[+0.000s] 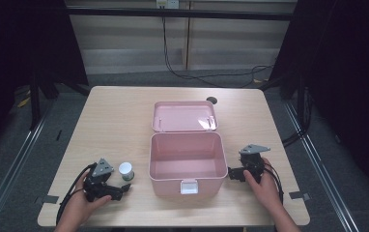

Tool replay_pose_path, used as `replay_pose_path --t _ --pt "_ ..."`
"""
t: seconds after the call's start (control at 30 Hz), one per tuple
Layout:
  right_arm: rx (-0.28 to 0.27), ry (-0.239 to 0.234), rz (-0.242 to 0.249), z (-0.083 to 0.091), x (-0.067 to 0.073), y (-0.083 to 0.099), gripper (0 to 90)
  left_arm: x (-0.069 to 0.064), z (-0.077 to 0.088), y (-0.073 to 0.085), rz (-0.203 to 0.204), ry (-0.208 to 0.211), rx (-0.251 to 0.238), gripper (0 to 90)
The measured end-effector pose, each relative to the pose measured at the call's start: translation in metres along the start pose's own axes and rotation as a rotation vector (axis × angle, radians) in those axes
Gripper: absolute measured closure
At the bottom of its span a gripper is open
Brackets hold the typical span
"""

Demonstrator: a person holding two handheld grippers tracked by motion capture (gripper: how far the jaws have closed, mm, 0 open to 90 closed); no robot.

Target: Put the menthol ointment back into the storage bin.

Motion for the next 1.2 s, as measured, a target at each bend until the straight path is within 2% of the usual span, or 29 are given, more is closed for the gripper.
replay_pose_path --t 0.1,0.27,0.3,0.4,0.47,0.5,0.53,0.6,0.63,0.67,0.7,0.77,0.8,0.83,0.9,0.93,0.97,1.03,1.2 --pt "0.0 0.0 0.0 0.0 0.0 0.0 9.6 0.0 0.0 0.0 0.006 -0.003 0.0 5.0" --pt "0.0 0.0 0.0 0.0 0.0 0.0 9.5 -0.002 0.002 -0.002 0.011 -0.01 0.046 5.8" --pt "0.0 0.0 0.0 0.0 0.0 0.0 9.5 -0.003 0.004 -0.004 0.02 -0.003 0.081 6.9" --pt "0.0 0.0 0.0 0.0 0.0 0.0 9.5 -0.006 0.01 -0.006 0.048 -0.007 0.134 15.2" --pt "0.0 0.0 0.0 0.0 0.0 0.0 9.5 -0.008 0.013 -0.008 0.09 0.019 0.169 15.6" --pt "0.0 0.0 0.0 0.0 0.0 0.0 9.5 -0.008 0.013 -0.008 0.09 0.019 0.169 16.1" --pt "0.0 0.0 0.0 0.0 0.0 0.0 9.5 -0.007 0.017 -0.01 0.119 0.041 0.232 17.3" --pt "0.0 0.001 0.0 0.0 0.0 0.0 9.5 -0.007 0.02 -0.013 0.148 0.063 0.285 18.6" --pt "0.0 0.001 0.0 0.0 0.0 0.0 9.5 -0.007 0.02 -0.013 0.148 0.063 0.285 20.3" --pt "0.0 0.0 0.0 0.0 0.0 0.0 9.5 -0.007 0.023 -0.017 0.179 0.083 0.312 21.5" --pt "0.0 0.001 0.0 0.0 0.0 0.0 9.5 -0.007 0.024 -0.02 0.184 0.088 0.33 21.6" --pt "0.0 0.0 0.0 0.0 0.0 0.0 9.5 -0.007 0.024 -0.023 0.184 0.089 0.34 21.8" --pt "-0.001 0.0 0.0 0.0 0.0 0.0 9.5 -0.008 0.025 -0.028 0.183 0.09 0.377 22.3" --pt "0.0 0.0 0.0 0.0 0.0 0.0 9.5 -0.008 0.025 -0.028 0.183 0.09 0.377 22.3" --pt "0.0 0.0 0.0 0.0 0.0 0.0 9.5 -0.009 0.027 -0.036 0.18 0.101 0.432 22.3" --pt "-0.001 -0.001 0.0 0.0 0.0 0.0 9.5 -0.01 0.027 -0.038 0.189 0.105 0.444 22.3" --pt "0.0 0.0 0.0 0.0 0.0 0.0 9.5 -0.01 0.027 -0.041 0.175 0.108 0.452 22.4" --pt "0.0 0.0 0.0 0.0 0.0 0.0 9.5 -0.012 0.028 -0.046 0.188 0.118 0.466 22.9" --pt "0.0 0.001 0.0 0.0 0.0 0.0 9.5 -0.012 0.031 -0.057 0.188 0.118 0.489 23.9"
Point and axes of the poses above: each handheld gripper's, and its own axes: z roughly backward along the jaws, y roughly out of its underside, x roughly to its left, the point moved 3 cm from there along -z, roughly forward along the jaws, and after that the axes turned 7 degrees about x, right-handed, at the moved point
